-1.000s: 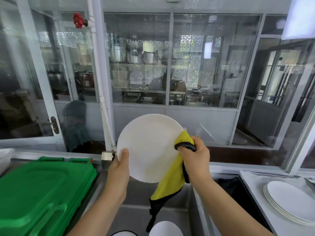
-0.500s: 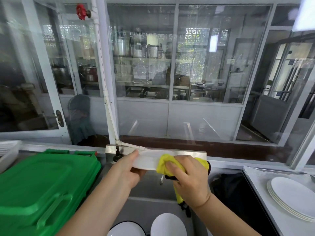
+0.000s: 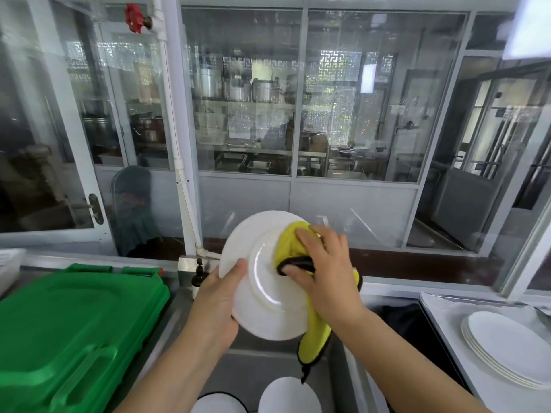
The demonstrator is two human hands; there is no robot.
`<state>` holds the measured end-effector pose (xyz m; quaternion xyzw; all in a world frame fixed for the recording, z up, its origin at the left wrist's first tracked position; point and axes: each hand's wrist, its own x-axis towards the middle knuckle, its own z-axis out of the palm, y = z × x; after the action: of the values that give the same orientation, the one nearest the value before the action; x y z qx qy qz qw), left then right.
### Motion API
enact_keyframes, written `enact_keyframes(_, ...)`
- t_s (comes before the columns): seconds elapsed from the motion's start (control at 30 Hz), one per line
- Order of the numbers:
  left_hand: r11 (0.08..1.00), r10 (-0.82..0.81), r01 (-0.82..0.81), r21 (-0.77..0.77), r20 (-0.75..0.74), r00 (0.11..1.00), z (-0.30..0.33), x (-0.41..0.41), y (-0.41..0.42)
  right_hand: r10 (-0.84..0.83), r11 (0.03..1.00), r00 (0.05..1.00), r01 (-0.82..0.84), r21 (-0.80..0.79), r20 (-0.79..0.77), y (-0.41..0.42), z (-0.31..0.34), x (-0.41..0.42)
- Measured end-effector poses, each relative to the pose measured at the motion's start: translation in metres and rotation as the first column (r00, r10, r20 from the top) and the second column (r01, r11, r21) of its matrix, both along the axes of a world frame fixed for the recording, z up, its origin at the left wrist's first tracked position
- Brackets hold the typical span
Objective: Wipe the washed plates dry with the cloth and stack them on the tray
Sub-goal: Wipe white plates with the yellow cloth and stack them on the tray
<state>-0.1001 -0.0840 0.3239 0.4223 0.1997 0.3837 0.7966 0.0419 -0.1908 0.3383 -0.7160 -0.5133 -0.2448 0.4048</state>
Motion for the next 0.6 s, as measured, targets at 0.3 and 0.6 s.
enact_keyframes(0.3,0.997,0.049,-0.046,0.062,-0.060,0.997,0.004,0.007,0.005,0.103,0.994,0.918,-0.078,-0.079,0.383,0.010,-0.010,-0.033)
enact_keyframes(0.6,0.993,0.036,-0.034,0.116,-0.018,0.999,0.007,-0.007,0.018,0.135,0.990,0.907,-0.137,-0.024,0.398,-0.019,-0.032,0.016)
